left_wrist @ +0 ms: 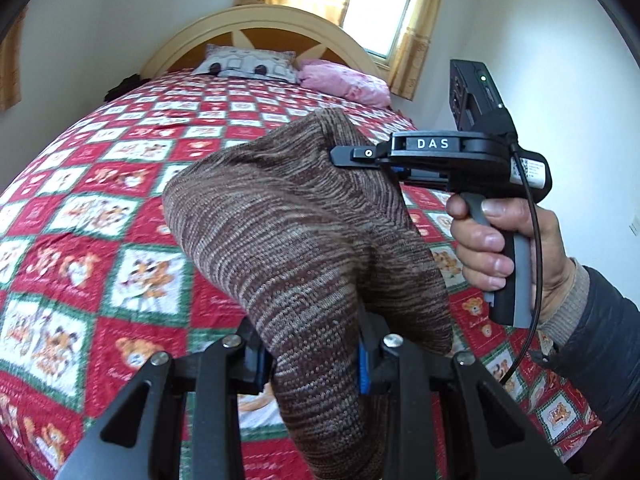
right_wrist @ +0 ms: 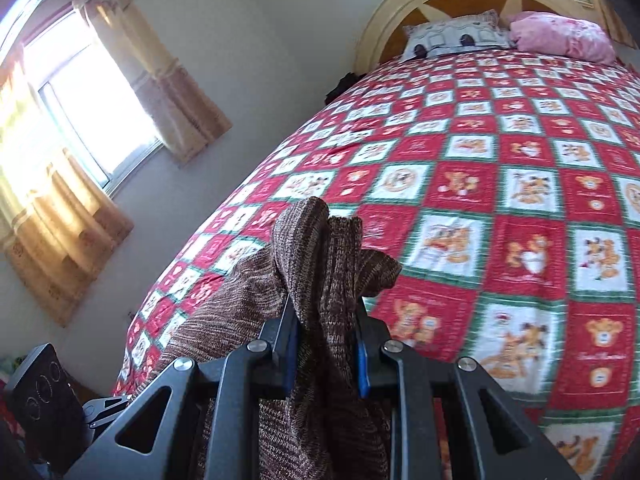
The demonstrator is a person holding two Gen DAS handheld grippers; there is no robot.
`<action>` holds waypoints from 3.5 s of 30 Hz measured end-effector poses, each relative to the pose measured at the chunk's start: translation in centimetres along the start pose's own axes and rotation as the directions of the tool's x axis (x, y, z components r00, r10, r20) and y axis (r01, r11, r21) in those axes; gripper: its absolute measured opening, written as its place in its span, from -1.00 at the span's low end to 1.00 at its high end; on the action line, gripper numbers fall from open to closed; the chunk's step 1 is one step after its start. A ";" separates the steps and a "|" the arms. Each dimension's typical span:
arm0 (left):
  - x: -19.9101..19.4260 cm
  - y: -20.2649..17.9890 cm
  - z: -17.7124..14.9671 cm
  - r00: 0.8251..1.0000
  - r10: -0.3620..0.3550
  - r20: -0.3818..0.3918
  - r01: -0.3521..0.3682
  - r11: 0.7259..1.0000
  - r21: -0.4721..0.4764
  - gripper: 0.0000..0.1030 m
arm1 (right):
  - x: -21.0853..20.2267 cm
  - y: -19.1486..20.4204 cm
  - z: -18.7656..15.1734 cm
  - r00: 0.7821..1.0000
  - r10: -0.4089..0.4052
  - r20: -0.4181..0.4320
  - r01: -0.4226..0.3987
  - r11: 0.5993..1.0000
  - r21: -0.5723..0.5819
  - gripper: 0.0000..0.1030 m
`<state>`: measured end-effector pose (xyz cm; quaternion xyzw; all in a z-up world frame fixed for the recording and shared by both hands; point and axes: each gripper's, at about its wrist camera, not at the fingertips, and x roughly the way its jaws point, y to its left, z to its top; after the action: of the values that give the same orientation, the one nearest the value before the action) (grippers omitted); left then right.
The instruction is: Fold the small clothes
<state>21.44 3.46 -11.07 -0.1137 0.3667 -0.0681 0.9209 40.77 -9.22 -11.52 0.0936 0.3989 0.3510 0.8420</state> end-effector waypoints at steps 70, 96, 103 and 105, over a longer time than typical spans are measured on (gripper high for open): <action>-4.0 12.6 -10.2 0.924 0.371 -0.087 -0.381 0.901 -0.206 0.77 | 3.7 10.8 -16.2 0.945 -0.168 -0.280 0.070 0.942 -0.329 -0.88; -19.1 1.6 -6.4 0.875 0.375 0.306 -0.370 0.926 -0.075 1.00 | -13.9 22.6 -18.2 0.957 -0.183 0.225 0.243 0.928 -0.281 0.02; -18.7 1.6 -6.8 0.881 0.370 0.296 -0.361 0.928 -0.089 1.00 | -14.0 22.6 -18.6 0.957 -0.178 0.229 0.239 0.931 -0.275 0.02; -18.7 1.4 -6.9 0.881 0.369 0.296 -0.361 0.929 -0.083 1.00 | -14.1 22.5 -18.7 0.957 -0.178 0.230 0.239 0.931 -0.274 0.02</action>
<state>3.25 7.58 -3.96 -0.0638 0.2352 0.1295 0.9612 9.23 -4.35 -5.58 -0.0430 0.2616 0.3041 0.9150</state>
